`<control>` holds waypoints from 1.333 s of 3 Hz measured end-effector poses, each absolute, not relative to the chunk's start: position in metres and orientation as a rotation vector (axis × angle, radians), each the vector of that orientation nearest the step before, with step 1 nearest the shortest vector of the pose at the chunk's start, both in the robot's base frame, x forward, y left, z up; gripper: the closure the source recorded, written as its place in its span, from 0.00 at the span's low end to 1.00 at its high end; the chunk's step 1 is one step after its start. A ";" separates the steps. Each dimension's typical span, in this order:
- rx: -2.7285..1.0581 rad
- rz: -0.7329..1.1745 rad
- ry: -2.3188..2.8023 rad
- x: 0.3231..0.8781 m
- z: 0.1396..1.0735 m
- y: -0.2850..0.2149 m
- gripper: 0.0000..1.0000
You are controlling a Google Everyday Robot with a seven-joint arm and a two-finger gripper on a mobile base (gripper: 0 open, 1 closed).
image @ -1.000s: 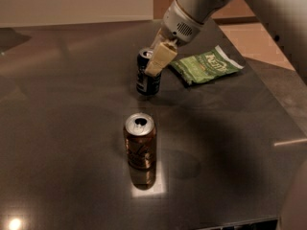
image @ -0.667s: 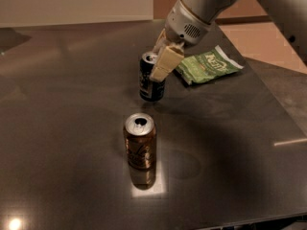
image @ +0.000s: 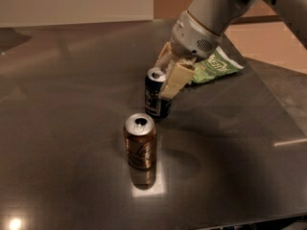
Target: Move pepsi can near orange can
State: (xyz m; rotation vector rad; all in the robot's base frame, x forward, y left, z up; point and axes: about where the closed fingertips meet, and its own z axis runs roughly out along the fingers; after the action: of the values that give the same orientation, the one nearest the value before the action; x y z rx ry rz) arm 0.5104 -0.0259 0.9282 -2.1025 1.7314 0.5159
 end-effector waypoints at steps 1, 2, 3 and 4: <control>-2.165 0.551 1.677 0.491 0.916 -0.024 0.83; -2.209 0.569 1.637 0.477 0.907 -0.023 0.59; -2.205 0.564 1.632 0.478 0.907 -0.020 0.36; -2.201 0.559 1.627 0.479 0.907 -0.018 0.13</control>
Offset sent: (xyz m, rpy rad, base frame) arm -0.0555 -0.0021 -0.0336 -0.0164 0.0486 0.1683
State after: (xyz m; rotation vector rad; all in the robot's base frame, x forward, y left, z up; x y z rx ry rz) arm 0.4791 -0.0178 0.9070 -2.2011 1.6270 0.5585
